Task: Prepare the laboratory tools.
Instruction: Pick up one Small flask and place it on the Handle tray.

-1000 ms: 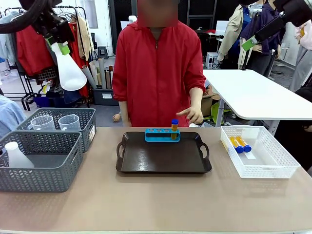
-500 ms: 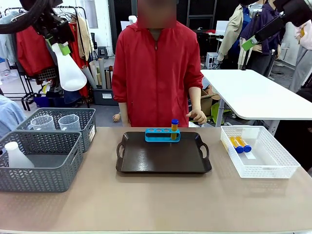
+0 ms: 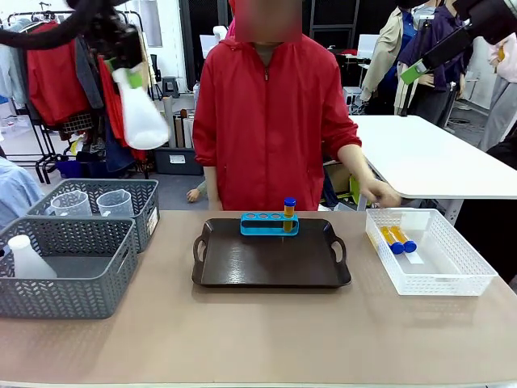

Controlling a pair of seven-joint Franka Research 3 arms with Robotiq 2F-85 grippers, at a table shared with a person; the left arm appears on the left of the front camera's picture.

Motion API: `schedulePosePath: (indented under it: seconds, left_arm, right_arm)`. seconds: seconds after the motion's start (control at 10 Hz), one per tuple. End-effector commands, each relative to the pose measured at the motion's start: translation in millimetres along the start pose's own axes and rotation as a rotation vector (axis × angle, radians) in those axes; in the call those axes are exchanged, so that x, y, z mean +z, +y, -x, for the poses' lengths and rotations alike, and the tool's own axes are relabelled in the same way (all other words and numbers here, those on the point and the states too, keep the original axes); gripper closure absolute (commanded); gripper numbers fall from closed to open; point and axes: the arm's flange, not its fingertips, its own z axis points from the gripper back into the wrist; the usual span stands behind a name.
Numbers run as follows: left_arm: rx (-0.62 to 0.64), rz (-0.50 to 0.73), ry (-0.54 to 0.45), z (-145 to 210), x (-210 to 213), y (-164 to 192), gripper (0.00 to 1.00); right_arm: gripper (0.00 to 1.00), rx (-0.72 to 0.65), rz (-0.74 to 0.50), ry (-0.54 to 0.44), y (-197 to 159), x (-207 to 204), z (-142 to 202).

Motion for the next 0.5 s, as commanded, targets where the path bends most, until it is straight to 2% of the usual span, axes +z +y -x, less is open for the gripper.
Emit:
schedulePosePath:
  seconds: [0.0,0.4]
  left_arm:
    - [-0.131,0.044,0.025,-46,0,-18,1.0]
    - [-0.313,0.068,0.044,-115,-63,-80,1.0]
  right_arm:
    - [0.0,0.007,-0.008,-0.009,0,1,-1]
    - [0.0,0.007,-0.008,-0.009,0,1,-1]
